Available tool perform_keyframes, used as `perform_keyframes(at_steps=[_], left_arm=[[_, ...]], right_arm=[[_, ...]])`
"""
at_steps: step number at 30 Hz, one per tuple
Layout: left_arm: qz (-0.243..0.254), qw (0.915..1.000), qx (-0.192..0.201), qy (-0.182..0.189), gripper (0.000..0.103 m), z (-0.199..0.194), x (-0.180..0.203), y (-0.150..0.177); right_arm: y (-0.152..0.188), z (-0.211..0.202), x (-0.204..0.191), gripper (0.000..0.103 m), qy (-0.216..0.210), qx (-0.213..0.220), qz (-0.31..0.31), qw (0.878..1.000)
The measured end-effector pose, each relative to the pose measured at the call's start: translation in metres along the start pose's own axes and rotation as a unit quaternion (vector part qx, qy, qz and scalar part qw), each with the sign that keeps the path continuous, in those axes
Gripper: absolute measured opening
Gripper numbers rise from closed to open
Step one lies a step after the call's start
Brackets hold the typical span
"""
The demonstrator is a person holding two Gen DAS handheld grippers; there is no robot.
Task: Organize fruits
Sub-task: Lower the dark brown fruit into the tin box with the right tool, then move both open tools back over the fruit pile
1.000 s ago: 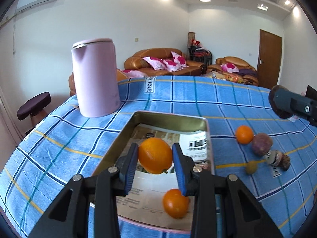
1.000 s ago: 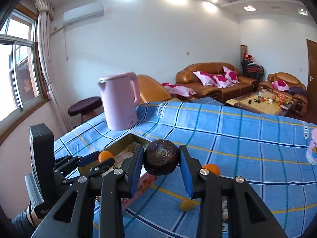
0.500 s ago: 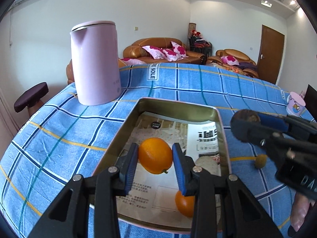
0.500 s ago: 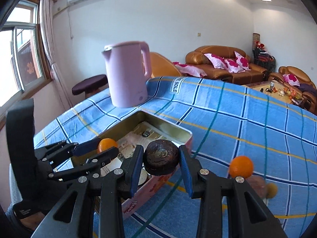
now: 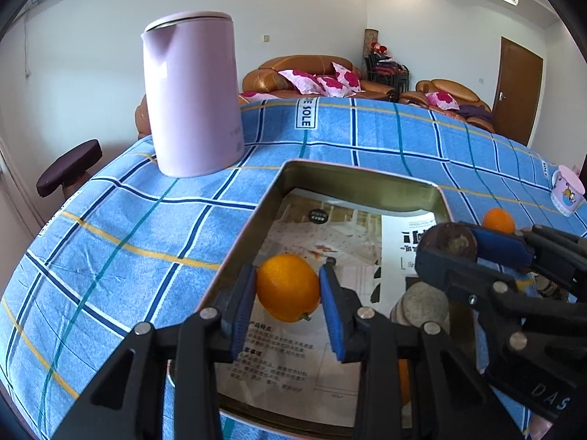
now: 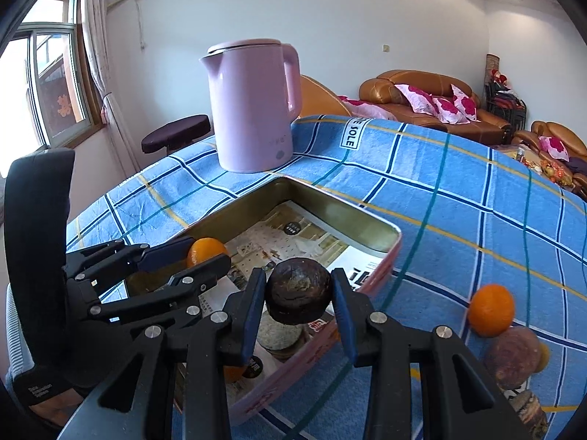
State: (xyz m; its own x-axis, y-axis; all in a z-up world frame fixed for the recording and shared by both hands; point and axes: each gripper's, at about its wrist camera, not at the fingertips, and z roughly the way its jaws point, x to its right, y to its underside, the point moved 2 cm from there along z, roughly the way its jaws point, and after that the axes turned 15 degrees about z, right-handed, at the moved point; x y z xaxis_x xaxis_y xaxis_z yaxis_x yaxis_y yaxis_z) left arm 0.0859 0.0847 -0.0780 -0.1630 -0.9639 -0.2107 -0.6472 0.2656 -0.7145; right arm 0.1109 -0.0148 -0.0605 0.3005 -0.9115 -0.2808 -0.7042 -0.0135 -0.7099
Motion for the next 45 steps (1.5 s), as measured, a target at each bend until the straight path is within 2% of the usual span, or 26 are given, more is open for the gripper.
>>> perform_keyframes(at_steps=[3, 7, 11, 14, 18, 21, 22, 33, 39, 45], left_arm=[[-0.007, 1.0, -0.004, 0.005, 0.04, 0.002, -0.001, 0.002], [-0.002, 0.9999, 0.009, -0.004, 0.039, -0.004, 0.001, 0.001], [-0.004, 0.9999, 0.012, -0.002, 0.039, -0.007, 0.003, 0.002], [-0.008, 0.9998, 0.018, 0.003, 0.039, -0.013, 0.006, 0.003], [-0.002, 0.9994, 0.034, 0.008, 0.058, -0.025, 0.017, 0.0], [0.01, 0.9989, 0.046, 0.01, 0.069, -0.035, 0.029, -0.004], [0.014, 0.9986, 0.048, 0.013, 0.07, -0.038, 0.034, -0.005], [0.056, 0.9958, 0.062, 0.039, 0.072, -0.05, 0.092, -0.018], [0.084, 0.9931, 0.066, 0.047, 0.072, -0.051, 0.124, -0.025], [0.103, 0.9913, 0.058, 0.056, 0.072, -0.042, 0.145, -0.026]], right_arm=[[0.002, 0.004, 0.002, 0.039, -0.005, -0.004, 0.008, 1.0], [0.004, 0.004, 0.003, 0.04, -0.021, -0.007, 0.014, 1.0], [0.004, -0.005, 0.006, 0.047, -0.029, -0.004, 0.025, 0.999], [0.006, -0.016, 0.012, 0.058, -0.029, -0.003, 0.029, 0.999], [0.009, -0.03, 0.023, 0.059, -0.025, 0.002, 0.041, 0.999], [0.016, -0.043, 0.033, 0.059, -0.021, 0.006, 0.041, 0.999], [0.019, -0.049, 0.036, 0.059, -0.015, 0.008, 0.04, 0.999], [0.034, -0.099, 0.085, 0.06, 0.015, 0.044, 0.072, 0.996], [0.042, -0.122, 0.118, 0.06, 0.051, 0.073, 0.091, 0.992], [0.051, -0.137, 0.146, 0.06, 0.088, 0.084, 0.107, 0.987]])
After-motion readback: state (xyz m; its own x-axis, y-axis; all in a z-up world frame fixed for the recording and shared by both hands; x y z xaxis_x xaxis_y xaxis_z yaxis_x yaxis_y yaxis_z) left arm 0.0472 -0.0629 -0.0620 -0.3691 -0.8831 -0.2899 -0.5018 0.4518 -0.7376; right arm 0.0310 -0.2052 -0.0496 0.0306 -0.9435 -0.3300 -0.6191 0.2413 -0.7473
